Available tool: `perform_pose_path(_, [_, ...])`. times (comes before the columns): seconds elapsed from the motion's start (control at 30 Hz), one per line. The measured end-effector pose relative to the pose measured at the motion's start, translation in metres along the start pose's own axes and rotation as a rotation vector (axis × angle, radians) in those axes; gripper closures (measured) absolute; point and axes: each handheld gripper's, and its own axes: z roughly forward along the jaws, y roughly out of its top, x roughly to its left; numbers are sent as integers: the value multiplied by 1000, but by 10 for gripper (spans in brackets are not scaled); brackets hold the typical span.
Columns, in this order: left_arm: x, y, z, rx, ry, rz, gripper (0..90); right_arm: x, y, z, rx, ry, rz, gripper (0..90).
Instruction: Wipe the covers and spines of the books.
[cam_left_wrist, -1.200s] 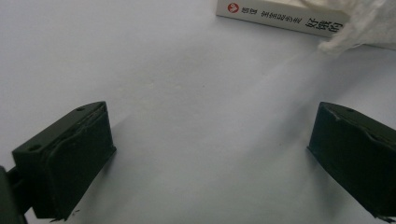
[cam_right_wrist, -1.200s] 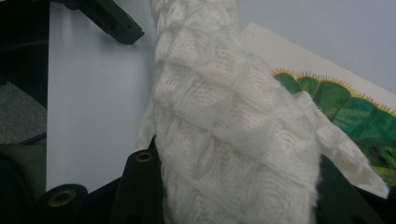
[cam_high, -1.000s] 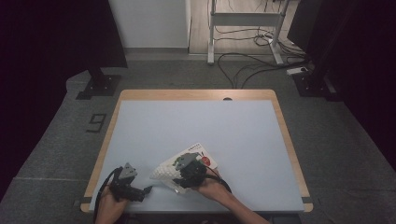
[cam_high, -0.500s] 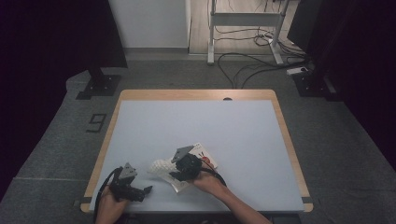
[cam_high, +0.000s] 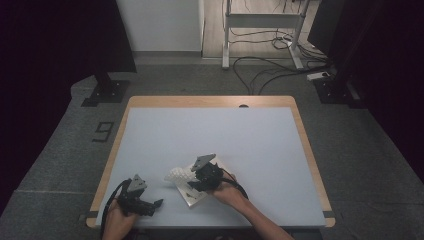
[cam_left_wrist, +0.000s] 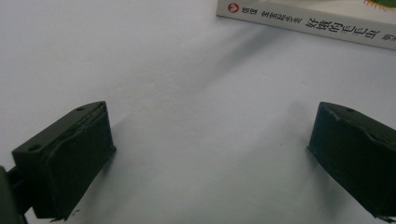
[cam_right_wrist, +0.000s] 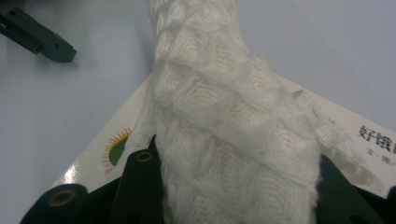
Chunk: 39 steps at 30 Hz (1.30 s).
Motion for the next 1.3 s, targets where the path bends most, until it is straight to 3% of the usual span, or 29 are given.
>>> perform_pose_path(0.3, [0, 0, 0, 0, 0, 0, 0, -11, -9, -8, 3, -39, 25, 603])
perform_pose_path(0.8, [0, 0, 0, -1, 0, -1, 0, -43, -31, -29, 9, -142, 105, 603])
perform_pose_path(1.3, [0, 0, 0, 0, 0, 0, 0, -64, -42, -42, 28, -229, 136, 603])
